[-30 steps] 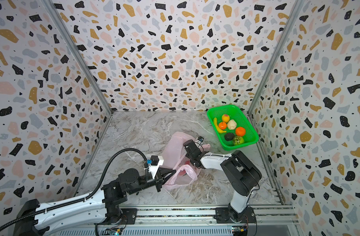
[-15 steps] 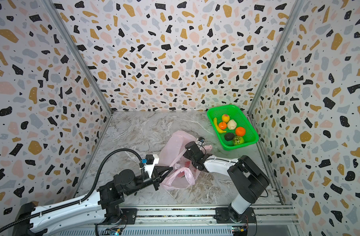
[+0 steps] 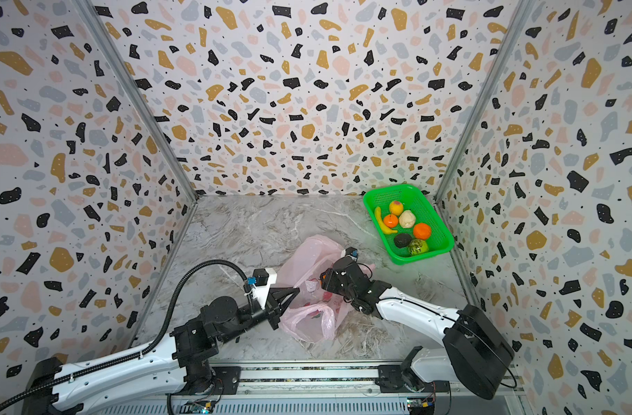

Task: Untie the knot of the plastic bag and take out the fruit
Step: Pick up the fruit from the plastic bag, then place the fruit in the basket, then move the plastic bag to the center of the table.

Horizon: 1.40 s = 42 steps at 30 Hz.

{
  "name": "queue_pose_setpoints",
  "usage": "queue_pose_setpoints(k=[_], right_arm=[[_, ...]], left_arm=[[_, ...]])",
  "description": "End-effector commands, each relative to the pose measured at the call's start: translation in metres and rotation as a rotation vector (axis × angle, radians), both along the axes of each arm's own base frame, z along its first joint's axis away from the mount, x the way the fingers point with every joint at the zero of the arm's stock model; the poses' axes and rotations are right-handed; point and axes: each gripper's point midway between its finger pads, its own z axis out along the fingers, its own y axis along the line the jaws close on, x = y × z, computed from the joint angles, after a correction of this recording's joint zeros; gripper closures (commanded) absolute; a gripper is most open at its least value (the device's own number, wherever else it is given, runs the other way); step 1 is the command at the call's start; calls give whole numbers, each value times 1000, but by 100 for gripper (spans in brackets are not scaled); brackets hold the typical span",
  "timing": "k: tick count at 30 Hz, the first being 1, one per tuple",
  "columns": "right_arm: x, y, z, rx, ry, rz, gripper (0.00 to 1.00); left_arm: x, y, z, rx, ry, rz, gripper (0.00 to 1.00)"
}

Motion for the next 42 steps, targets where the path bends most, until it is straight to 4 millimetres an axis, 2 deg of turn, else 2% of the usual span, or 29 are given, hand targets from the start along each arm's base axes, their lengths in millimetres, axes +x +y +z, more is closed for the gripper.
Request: queue_pose_setpoints(k=[1, 5, 11, 15, 19, 23, 28, 35, 42], right_arm=[[-25, -3, 2, -9, 49, 88, 55], [-38, -8, 18, -14, 47, 132, 55], [-49, -23, 56, -27, 8, 147, 55], [-49, -33, 84, -22, -28, 136, 54], [-40, -47, 106, -8, -67, 98, 54], [-22, -63, 126, 5, -113, 52, 54], [6, -89, 139, 12, -162, -12, 54], [59, -134, 155, 16, -245, -135, 54], [117, -191, 154, -29, -303, -290, 54]], left_arm=[[6, 2, 11, -37, -12, 28, 100], [10, 5, 6, -22, -2, 44, 100], [13, 11, 2, -29, 17, 62, 100], [15, 14, 3, -34, 18, 72, 100], [17, 15, 3, -32, 19, 76, 100], [17, 15, -1, -25, 26, 76, 100], [18, 18, -5, -13, 26, 86, 100], [23, 24, -13, 16, 27, 99, 100], [34, 32, -17, 37, 22, 121, 100]])
